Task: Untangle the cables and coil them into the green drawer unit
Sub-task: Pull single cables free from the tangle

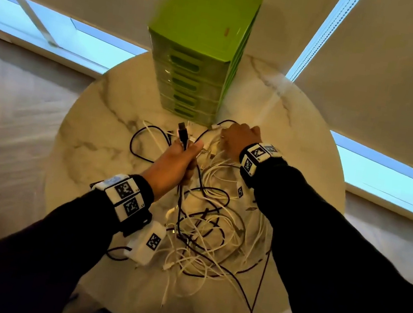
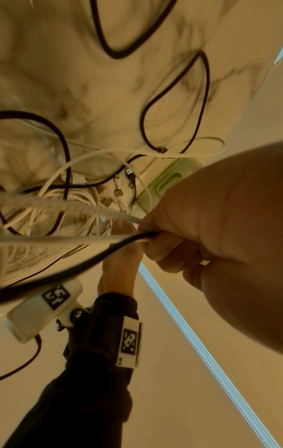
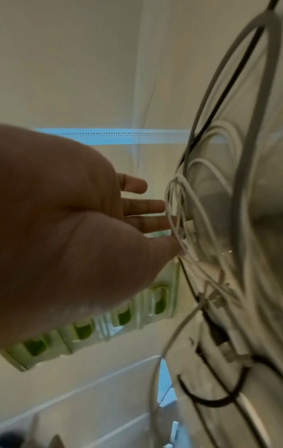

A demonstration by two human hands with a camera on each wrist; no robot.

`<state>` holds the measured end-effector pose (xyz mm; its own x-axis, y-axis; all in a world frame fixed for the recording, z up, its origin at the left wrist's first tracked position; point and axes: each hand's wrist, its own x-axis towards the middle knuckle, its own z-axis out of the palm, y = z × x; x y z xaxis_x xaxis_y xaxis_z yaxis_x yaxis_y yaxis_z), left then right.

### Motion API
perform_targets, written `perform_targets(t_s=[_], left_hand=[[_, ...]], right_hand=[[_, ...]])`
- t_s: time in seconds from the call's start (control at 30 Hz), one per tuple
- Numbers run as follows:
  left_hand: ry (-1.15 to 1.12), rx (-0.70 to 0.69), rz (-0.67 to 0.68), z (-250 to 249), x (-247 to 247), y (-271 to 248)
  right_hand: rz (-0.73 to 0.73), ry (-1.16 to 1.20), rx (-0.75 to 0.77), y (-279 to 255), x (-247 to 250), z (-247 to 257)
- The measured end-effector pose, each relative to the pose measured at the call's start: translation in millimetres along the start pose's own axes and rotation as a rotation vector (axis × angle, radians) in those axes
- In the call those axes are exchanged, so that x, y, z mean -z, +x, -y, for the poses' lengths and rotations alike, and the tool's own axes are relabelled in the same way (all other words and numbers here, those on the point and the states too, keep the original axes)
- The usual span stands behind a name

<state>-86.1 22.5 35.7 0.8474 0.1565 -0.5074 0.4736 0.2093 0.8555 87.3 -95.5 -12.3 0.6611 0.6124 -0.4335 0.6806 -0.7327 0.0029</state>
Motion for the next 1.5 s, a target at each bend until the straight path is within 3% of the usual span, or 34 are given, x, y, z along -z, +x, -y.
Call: perform_targets(t_s=[0.17, 0.23, 0.4, 0.5, 0.57, 0.83, 1.07, 1.2, 1.3, 1.37, 1.5], left_hand=[[-0.066, 0.021, 0.023, 6, 3, 4], [-0.103, 0.015, 0.029, 10, 2, 5], [-0.120, -0.041, -0.011, 19, -3, 11], [-0.164, -0.057, -0.082, 17, -12, 10], [-0.212, -0.111, -0.070, 10, -21, 4], [-0.279, -0.271, 0.065, -12, -44, -41], [-0.271, -0.289, 0.080, -12, -37, -77], [-0.198, -0.364, 0.003, -15, -38, -93], [-0.173, -0.387, -0.101, -13, -32, -94], [-0.223, -0.378, -0.185, -17, -24, -92], [-0.225, -0.414, -0.272, -38, -3, -88]], right_hand=[[-0.089, -0.014, 0.075, -11, -13, -12], [-0.217, 0.093, 0.087, -20, -9, -24], [-0.582, 0.864, -0.024, -55, 39, -44], [-0.637, 1.169, 0.012, -88, 74, -30], [-0.617, 1.237, 0.062, -113, 80, -12], [-0.573, 1.169, 0.112, -177, 41, 74], [-0.604, 1.015, 0.143, -197, 37, 86], [-0.623, 0.982, 0.154, -205, 38, 90], [-0.642, 0.816, 0.123, -205, 31, 96], [-0.566, 0.659, 0.017, -202, 19, 93], [-0.237, 0.485, -0.105, -194, -17, 76]])
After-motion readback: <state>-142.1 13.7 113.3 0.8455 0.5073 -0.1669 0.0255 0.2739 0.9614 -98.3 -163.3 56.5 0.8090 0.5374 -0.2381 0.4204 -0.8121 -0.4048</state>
